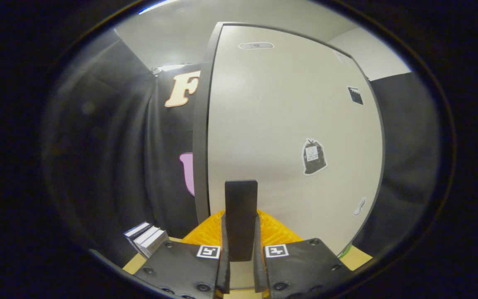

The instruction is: Open the shoe cabinet door, grab the shoes and put them into the shoe cabinet, then close the shoe cabinet door.

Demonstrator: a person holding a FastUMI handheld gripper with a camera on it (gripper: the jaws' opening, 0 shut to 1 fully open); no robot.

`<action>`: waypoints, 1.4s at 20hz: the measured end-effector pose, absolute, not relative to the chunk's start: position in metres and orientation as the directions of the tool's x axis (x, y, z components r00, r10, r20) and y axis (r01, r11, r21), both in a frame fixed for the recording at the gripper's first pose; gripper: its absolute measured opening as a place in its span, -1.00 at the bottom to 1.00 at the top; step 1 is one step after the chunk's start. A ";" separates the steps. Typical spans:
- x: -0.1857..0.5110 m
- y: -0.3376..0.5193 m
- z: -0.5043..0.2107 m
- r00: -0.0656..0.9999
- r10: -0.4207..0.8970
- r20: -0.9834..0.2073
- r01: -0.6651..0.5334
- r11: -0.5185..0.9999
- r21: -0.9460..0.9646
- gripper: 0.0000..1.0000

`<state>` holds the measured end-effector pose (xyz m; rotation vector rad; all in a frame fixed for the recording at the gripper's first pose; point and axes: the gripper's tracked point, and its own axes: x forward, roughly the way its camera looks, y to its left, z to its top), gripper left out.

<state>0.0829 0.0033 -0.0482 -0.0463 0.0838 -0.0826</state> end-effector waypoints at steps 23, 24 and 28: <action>-0.045 -0.048 -0.027 0.972 0.186 -0.143 -0.184 0.982 0.029 -0.51; -0.052 -0.057 -0.026 0.969 0.203 -0.142 -0.201 0.979 0.028 -0.51; -0.074 -0.083 -0.022 0.959 0.242 -0.148 -0.240 0.970 0.034 -0.51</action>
